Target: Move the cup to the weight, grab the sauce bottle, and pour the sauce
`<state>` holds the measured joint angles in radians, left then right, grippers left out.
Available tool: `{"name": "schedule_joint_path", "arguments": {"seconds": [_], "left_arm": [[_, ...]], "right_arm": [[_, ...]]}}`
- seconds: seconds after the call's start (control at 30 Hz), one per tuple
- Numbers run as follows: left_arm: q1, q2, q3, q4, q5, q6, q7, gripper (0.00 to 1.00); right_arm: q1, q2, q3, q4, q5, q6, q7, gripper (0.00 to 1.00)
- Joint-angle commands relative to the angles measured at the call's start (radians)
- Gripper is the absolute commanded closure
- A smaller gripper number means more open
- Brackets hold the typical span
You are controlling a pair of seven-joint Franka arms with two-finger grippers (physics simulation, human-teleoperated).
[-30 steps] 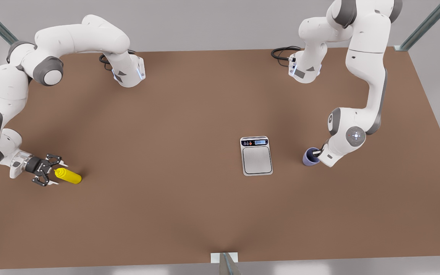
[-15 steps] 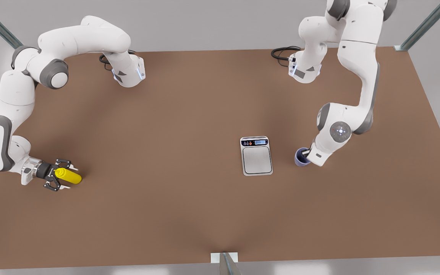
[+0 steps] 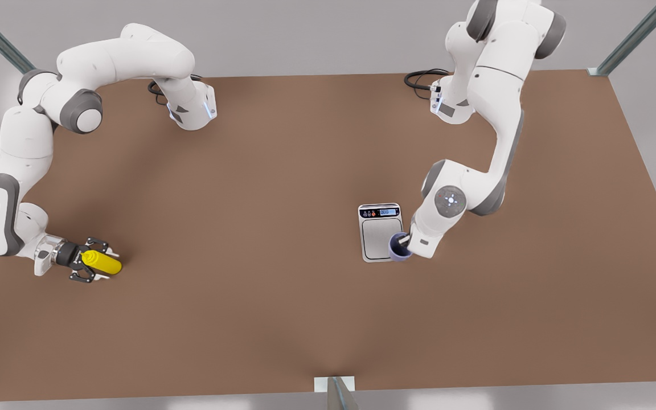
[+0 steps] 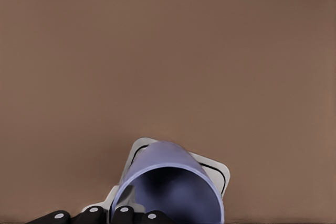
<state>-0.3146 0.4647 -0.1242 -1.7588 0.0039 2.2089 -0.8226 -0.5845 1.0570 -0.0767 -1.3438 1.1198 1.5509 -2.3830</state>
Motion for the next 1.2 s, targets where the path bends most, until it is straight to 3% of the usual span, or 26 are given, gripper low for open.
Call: {"name": "schedule_joint_path", "arguments": {"seconds": [0.0, 0.53, 0.57, 0.6, 0.97, 1.1, 1.17], "left_arm": [[-0.003, 0.0, 0.0, -0.001, -0.088, 0.002, 0.0, 0.79], [-0.09, 0.045, 0.002, -0.001, -0.081, 0.015, -0.073, 0.79], [-0.09, 0.045, 0.002, -0.001, -0.081, 0.015, -0.073, 0.49], [-0.09, 0.045, 0.002, -0.001, -0.078, 0.015, -0.073, 0.4], [-0.089, 0.035, 0.005, 0.012, -0.079, 0.006, -0.059, 0.32], [-0.089, 0.011, 0.008, 0.012, -0.081, -0.005, -0.062, 0.32], [-0.087, -0.017, 0.014, 0.048, -0.082, -0.1, -0.061, 0.32]], "right_arm": [[0.0, 0.0, 0.0, -0.001, 0.0, 0.0, -0.001, 0.35], [0.0, 0.0, 0.0, 0.002, 0.003, -0.003, 0.004, 0.4], [0.0, 0.0, 0.002, 0.002, 0.002, -0.002, 0.004, 0.4], [0.0, -0.002, 0.0, 0.003, 0.003, -0.006, 0.007, 0.4], [0.018, -0.054, 0.017, 0.028, 0.015, -0.009, 0.117, 0.4], [0.152, -0.15, 0.011, 0.028, 0.011, 0.109, 0.252, 0.4], [0.252, -0.186, 0.011, 0.029, 0.009, 0.218, 0.346, 0.4]]}}
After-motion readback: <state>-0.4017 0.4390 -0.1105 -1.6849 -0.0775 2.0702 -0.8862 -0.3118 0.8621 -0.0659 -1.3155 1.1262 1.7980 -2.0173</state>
